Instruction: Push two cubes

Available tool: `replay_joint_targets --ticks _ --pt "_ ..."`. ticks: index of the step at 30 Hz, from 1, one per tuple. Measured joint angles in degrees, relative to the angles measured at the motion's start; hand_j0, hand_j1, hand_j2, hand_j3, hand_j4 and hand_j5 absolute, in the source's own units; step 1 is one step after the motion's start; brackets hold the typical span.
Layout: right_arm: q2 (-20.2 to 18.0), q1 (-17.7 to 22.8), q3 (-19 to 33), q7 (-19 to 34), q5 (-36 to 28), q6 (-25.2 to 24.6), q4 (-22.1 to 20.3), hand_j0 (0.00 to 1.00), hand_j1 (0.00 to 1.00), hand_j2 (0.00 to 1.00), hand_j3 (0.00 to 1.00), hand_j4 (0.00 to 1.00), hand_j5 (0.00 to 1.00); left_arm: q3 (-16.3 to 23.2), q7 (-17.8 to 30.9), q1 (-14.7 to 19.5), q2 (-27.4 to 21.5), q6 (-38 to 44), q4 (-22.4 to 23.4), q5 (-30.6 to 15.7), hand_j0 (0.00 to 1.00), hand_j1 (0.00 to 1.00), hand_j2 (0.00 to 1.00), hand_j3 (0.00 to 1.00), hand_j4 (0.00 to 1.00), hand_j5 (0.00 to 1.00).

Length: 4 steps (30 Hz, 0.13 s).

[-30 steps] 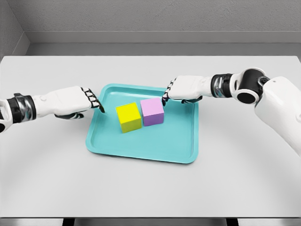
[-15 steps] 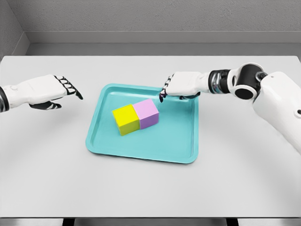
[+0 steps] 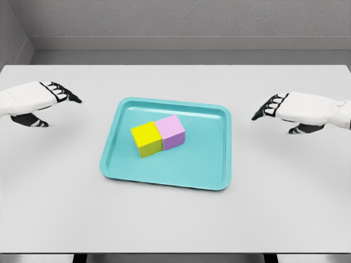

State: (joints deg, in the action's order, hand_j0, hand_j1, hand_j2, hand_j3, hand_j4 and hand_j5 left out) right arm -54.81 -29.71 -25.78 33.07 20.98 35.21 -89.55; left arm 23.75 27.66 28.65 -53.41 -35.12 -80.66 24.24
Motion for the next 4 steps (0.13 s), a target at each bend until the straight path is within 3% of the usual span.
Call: replay_joint_targets --ticks 4 --pt "-1.07 0.18 4.34 0.02 -1.53 -0.07 -0.74 1.00 1.00 1.00 1.00 1.00 1.00 -0.23 -0.02 0.00 -0.61 -0.01 1.73 -0.68 1.00 1.00 1.00 1.00 1.00 1.00"
